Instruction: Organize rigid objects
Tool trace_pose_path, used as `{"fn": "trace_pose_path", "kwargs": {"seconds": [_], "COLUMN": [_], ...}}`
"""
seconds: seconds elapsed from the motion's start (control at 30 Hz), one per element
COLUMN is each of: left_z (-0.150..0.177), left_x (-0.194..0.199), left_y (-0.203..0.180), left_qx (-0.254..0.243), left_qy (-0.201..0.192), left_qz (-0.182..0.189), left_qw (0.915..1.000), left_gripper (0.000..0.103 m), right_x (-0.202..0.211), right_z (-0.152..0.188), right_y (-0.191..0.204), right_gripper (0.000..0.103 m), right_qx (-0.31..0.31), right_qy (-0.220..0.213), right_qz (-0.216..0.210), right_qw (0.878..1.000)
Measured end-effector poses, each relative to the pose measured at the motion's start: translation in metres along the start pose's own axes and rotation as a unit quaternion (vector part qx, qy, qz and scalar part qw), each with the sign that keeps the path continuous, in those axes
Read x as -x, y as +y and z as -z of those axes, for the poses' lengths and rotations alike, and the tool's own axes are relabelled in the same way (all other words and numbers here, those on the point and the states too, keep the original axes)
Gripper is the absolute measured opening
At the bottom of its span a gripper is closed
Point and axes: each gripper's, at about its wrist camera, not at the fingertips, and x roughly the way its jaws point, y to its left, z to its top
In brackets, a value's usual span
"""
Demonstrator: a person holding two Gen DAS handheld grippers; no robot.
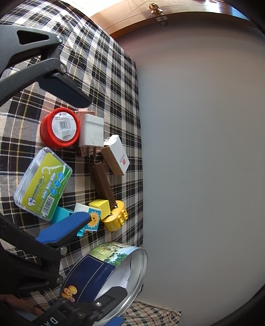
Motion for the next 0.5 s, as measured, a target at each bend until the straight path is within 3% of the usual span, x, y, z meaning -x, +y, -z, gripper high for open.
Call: {"fn": "trace_pose_path", "kwargs": {"seconds": [0.5], "left_z": [-0.0006], "left_x": [-0.0015], "left_y": [-0.0018], "left_qx": [-0.002], "left_qy": [0.002], "left_qz": [-0.001], "left_qw": [1.0000], "left_gripper": [0.103], "right_x": [0.0001], "right_z": [-0.0003], "right_y": [0.0006], "right_gripper": [0.103], "right_qx": [0.001], "right_qy": [0.001], "right_qz": [0.000], "right_qw": [1.000]}}
